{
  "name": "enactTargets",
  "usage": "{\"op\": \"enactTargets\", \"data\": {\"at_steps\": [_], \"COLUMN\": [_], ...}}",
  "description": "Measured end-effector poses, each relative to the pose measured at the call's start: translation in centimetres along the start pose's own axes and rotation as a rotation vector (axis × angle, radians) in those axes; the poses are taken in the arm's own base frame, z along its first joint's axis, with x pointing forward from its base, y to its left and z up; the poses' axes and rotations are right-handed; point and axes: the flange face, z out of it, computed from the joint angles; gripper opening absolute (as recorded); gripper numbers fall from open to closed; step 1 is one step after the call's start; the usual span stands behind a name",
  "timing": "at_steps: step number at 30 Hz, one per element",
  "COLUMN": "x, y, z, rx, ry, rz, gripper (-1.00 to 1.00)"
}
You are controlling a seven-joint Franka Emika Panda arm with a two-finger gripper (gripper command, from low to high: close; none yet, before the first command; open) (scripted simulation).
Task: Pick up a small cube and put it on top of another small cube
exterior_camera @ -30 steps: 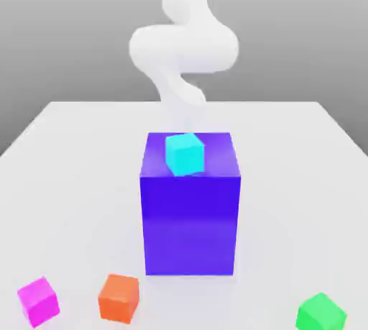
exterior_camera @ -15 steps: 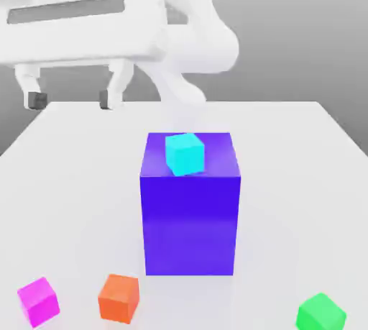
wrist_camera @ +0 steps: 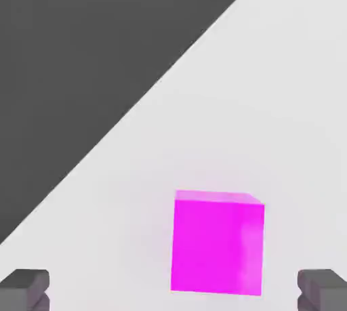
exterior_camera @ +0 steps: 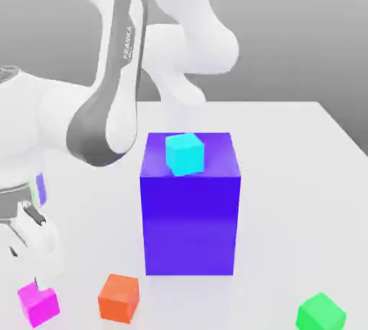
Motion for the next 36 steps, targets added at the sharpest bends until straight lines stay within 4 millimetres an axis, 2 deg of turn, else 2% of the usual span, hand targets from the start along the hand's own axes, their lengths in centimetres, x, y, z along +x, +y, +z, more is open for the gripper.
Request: {"op": "enactTargets", "data": {"at_steps": [2, 3, 8, 9, 10, 14, 15, 20, 24, 27, 31, 33, 34, 35, 36], "x": [0.1, 0.1, 0.1, 0.1, 0.1, 0.1, -0.9, -12.5, -22.4, -29.8, -39.5, -43.9, -44.8, -45.3, -45.3], "y": [0.1, 0.2, 0.2, 0.3, 0.2, 0.2, -0.2, -4.1, -5.2, -4.7, -2.5, -1.2, -0.9, -0.7, -0.7], "z": [2.9, 4.2, 4.2, 4.8, 4.4, -0.2, -1.1, -2.7, -3.8, -4.7, -5.7, -3.9, -2.5, -1.1, -1.1], "rx": [-0.004, -0.005, -0.005, -0.005, -0.005, -0.005, -0.004, -0.005, -0.004, -0.004, -0.004, -0.004, -0.004, -0.004, -0.004], "ry": [0.0, -0.001, 0.0, -0.001, -0.001, -0.001, -0.003, -0.014, -0.018, -0.018, -0.014, -0.009, -0.007, -0.007, -0.007], "rz": [0.004, 0.005, 0.005, 0.006, 0.006, 0.006, -0.033, -0.463, -0.811, -1.072, -1.42, -1.58, -1.616, -1.635, -1.635], "gripper": [0.0, -1.0, -1.0, -1.0, -1.0, -1.0, -1.0, -1.0, -1.0, -1.0, -1.0, -1.0, -1.0, 1.0, 1.0]}}
